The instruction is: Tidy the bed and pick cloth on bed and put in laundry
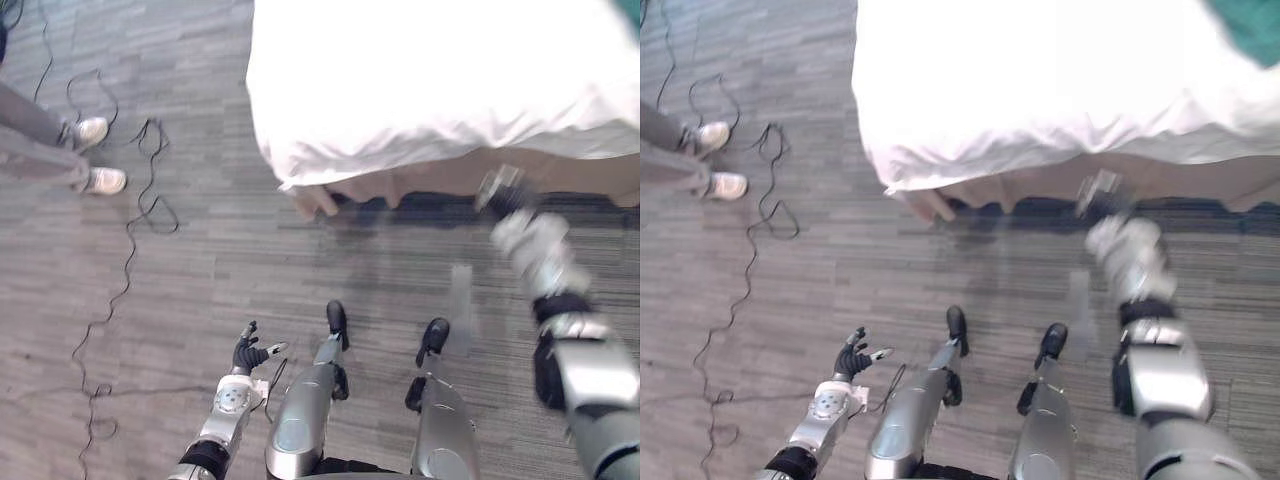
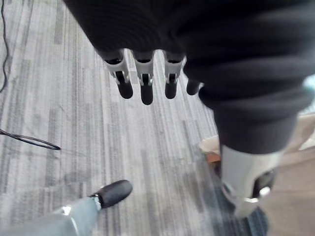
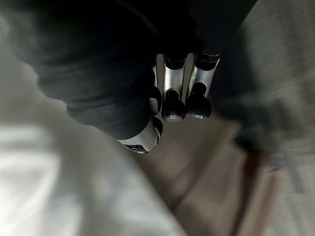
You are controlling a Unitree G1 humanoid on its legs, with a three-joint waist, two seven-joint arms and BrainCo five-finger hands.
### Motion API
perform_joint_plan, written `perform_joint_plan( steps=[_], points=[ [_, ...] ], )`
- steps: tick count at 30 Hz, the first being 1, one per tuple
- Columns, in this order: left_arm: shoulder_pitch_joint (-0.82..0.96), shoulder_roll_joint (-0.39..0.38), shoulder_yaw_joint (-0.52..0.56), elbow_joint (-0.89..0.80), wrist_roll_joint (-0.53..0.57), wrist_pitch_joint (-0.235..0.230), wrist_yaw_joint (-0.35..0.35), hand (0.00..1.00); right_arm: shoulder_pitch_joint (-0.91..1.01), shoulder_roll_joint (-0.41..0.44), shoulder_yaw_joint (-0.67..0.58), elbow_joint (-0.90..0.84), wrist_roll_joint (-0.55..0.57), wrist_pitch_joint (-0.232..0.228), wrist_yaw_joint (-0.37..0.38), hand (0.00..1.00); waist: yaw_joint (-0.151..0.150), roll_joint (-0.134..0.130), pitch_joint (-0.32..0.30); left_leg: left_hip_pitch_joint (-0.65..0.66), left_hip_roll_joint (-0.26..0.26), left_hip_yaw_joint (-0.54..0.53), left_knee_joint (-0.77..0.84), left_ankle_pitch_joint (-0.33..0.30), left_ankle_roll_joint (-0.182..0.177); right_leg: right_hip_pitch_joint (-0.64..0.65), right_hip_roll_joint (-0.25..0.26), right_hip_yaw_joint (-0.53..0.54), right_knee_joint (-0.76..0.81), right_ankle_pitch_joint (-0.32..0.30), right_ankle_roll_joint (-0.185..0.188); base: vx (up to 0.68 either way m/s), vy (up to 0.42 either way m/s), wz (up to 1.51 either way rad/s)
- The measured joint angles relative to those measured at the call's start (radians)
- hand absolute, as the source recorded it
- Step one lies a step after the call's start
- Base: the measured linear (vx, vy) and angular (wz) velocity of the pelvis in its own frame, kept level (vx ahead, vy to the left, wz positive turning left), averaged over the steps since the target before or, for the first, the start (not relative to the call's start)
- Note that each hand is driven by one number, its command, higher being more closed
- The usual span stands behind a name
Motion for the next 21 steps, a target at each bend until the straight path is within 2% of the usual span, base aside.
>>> perform_joint_plan(
  steps=[1,2,3,4,5,6,7,9,11,12,13,14,15,16,17,18,19,20,21],
  points=[
    [0.009,-0.006,0.003,0.028,0.034,0.002,0.001,0.0,0.142,0.058,-0.03,-0.007,0.002,-0.018,-0.008,0.0,-0.017,-0.052,-0.042,0.051,0.01,0.05,0.0,-0.014,-0.003,0.029,0.007,0.023,0.012,-0.022,-0.002,0.17,-0.033,-0.48],
    [0.014,-0.007,0.002,0.037,0.044,0.002,0.001,0.0,0.182,0.074,-0.04,-0.008,0.001,-0.023,-0.011,0.0,-0.026,-0.069,-0.06,0.067,0.013,0.067,0.0,-0.02,-0.004,0.038,0.01,0.031,0.018,-0.03,-0.003,0.16,-0.03,-0.57],
    [0.026,-0.013,0.005,0.057,0.071,0.002,0.001,0.0,0.268,0.093,-0.049,-0.008,0.0,-0.024,-0.013,0.0,-0.042,-0.111,-0.106,0.111,0.024,0.109,0.0,-0.035,-0.013,0.056,0.015,0.046,0.038,-0.056,-0.007,0.16,-0.035,-0.73],
    [0.041,-0.022,0.02,0.067,0.099,0.005,0.002,0.0,0.339,0.107,-0.056,-0.008,0.001,-0.023,-0.013,0.0,-0.044,-0.132,-0.141,0.158,0.041,0.171,0.0,-0.05,-0.018,0.062,0.004,-0.007,0.067,-0.108,-0.021,0.16,-0.031,-1.05],
    [0.049,-0.029,0.027,0.067,0.114,0.006,0.003,0.0,0.361,0.118,-0.057,-0.01,0.001,-0.024,-0.012,0.0,-0.042,-0.15,-0.162,0.186,0.053,0.219,0.001,-0.058,-0.027,0.063,-0.012,-0.062,0.092,-0.13,-0.032,0.13,-0.017,-1.79],
    [0.085,-0.022,0.055,0.07,0.143,0.018,0.008,0.0,0.386,0.133,-0.056,-0.015,0.001,-0.029,0.003,0.0,-0.028,-0.168,-0.202,0.231,0.077,0.318,0.006,-0.075,-0.048,0.067,-0.025,-0.153,0.127,-0.14,-0.044,0.16,-0.081,-2.71],
    [0.101,-0.011,0.081,0.103,0.168,0.041,0.024,0.0,0.395,0.177,-0.055,-0.026,-0.002,-0.039,0.023,0.0,-0.034,-0.179,-0.226,0.295,0.124,0.451,0.045,-0.104,-0.08,0.081,-0.035,-0.253,0.151,-0.138,-0.058,0.14,-0.13,-2.86],
    [0.1,-0.013,0.092,0.113,0.184,0.071,0.039,0.0,0.401,0.192,-0.057,-0.027,-0.002,-0.067,0.039,0.0,-0.043,-0.171,-0.229,0.35,0.172,0.583,0.099,-0.127,-0.103,0.083,-0.021,-0.317,0.151,-0.105,-0.081,0.09,-0.25,-2.21],
    [0.08,-0.018,0.08,0.137,0.211,0.103,0.044,0.0,0.396,0.177,-0.055,-0.02,-0.003,-0.083,0.084,0.0,-0.087,-0.146,-0.239,0.383,0.21,0.661,0.132,-0.125,-0.103,0.068,0.032,-0.282,0.153,-0.111,-0.128,0.05,-0.32,-1.36],
    [0.063,-0.027,0.07,0.147,0.218,0.112,0.044,0.0,0.387,0.162,-0.055,-0.006,-0.003,-0.101,0.103,0.0,-0.093,-0.121,-0.245,0.405,0.228,0.702,0.148,-0.1,-0.129,0.049,0.056,-0.24,0.17,-0.119,-0.156,0.04,-0.249,-1.07],
    [0.057,-0.032,0.062,0.15,0.222,0.119,0.043,0.0,0.38,0.154,-0.054,0.006,0.001,-0.111,0.107,0.0,-0.098,-0.113,-0.248,0.411,0.236,0.718,0.174,-0.089,-0.133,0.042,0.064,-0.215,0.178,-0.128,-0.161,0.09,-0.235,-1.15],
    [0.047,-0.044,0.062,0.157,0.244,0.14,0.041,0.0,0.373,0.137,-0.046,0.007,0.002,-0.126,0.123,0.0,-0.106,-0.103,-0.252,0.413,0.272,0.714,0.288,-0.077,-0.118,0.04,0.072,-0.172,0.189,-0.148,-0.163,0.13,-0.208,-1.13],
    [0.047,-0.055,0.075,0.158,0.262,0.154,0.04,0.0,0.372,0.138,-0.04,-0.001,0.002,-0.139,0.129,0.0,-0.108,-0.098,-0.257,0.401,0.337,0.66,0.46,-0.049,-0.081,0.055,0.086,-0.122,0.185,-0.154,-0.171,0.15,-0.236,-1.14],
    [0.05,-0.062,0.09,0.159,0.266,0.159,0.04,0.0,0.372,0.139,-0.034,-0.002,-0.001,-0.146,0.13,0.0,-0.107,-0.094,-0.258,0.38,0.371,0.613,0.547,-0.021,-0.047,0.068,0.095,-0.096,0.182,-0.158,-0.176,0.11,-0.137,-1.25],
    [0.063,-0.075,0.123,0.16,0.266,0.168,0.039,0.0,0.371,0.139,-0.015,-0.01,-0.002,-0.159,0.136,0.0,-0.099,-0.09,-0.26,0.306,0.429,0.445,0.744,0.06,0.062,0.088,0.118,-0.027,0.177,-0.165,-0.191,0.15,-0.066,-1.41],
    [0.069,-0.085,0.145,0.171,0.257,0.172,0.04,0.0,0.36,0.127,-0.002,-0.021,-0.014,-0.17,0.135,0.0,-0.094,-0.074,-0.263,0.187,0.427,0.243,0.953,0.001,0.108,0.097,0.136,0.042,0.178,-0.175,-0.207,0.13,-0.037,-1.47],
    [0.073,-0.086,0.151,0.173,0.25,0.173,0.04,0.0,0.354,0.121,0.003,-0.03,-0.032,-0.175,0.135,0.0,-0.09,-0.066,-0.263,0.128,0.405,0.157,1.034,-0.039,0.115,0.099,0.146,0.073,0.177,-0.182,-0.218,0.17,0.061,-1.8],
    [0.088,-0.084,0.169,0.173,0.228,0.174,0.041,0.0,0.332,0.108,0.03,-0.036,-0.064,-0.191,0.136,0.0,-0.082,-0.056,-0.263,0.029,0.331,0.004,1.142,-0.123,0.066,0.109,0.171,0.149,0.172,-0.188,-0.229,0.12,0.122,-2.1],
    [0.111,-0.084,0.197,0.152,0.183,0.163,0.042,0.0,0.318,0.103,0.056,-0.034,-0.121,-0.208,0.135,0.0,-0.069,-0.059,-0.263,-0.015,0.275,-0.049,1.131,-0.188,0.061,0.136,0.192,0.215,0.157,-0.19,-0.225,0.14,0.147,-2.12]
  ],
)
